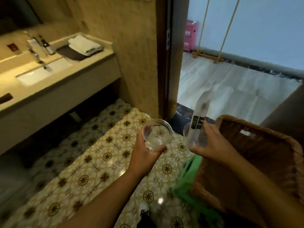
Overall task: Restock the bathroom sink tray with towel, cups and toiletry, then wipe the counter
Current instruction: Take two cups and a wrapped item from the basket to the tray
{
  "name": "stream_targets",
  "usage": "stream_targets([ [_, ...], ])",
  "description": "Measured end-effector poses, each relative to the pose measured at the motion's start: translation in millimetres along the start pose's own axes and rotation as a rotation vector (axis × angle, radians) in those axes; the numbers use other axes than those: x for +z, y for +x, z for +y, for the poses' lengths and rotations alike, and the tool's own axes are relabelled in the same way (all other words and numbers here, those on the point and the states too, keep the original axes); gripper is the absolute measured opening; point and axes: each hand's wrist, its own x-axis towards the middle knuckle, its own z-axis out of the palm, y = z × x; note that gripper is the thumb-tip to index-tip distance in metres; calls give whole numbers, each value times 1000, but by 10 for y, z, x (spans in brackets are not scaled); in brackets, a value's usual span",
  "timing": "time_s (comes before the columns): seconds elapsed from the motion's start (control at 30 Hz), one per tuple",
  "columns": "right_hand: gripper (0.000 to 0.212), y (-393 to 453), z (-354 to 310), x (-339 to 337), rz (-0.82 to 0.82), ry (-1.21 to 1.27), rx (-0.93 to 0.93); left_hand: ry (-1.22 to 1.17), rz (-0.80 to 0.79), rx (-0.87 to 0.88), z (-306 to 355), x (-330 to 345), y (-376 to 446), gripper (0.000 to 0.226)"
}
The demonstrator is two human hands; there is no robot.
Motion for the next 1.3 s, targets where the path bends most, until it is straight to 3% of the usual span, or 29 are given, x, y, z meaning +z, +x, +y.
stream_targets([
  [0.13, 97, 503, -581, 297, -85, -38, -124, 3, 124, -60, -294, -580, 169, 92],
  [0.23, 104, 994, -976, 590, -106, -45, -195, 27, 202, -94, -563, -1008, 430, 90],
  [0.57, 104, 2645, -2384, 1394, -188, -43, -279, 56, 309, -122, -1211, -2445, 1719, 87],
  [0.93, 103, 4634, -3308, 1909, -237, -45, -403, 65, 445, -156, -1897, -3264, 3250, 89],
  [1.3, 93, 7399, -4287, 1865, -315, -87, -580, 122, 579, -229, -2407, -3827, 5712, 89],
])
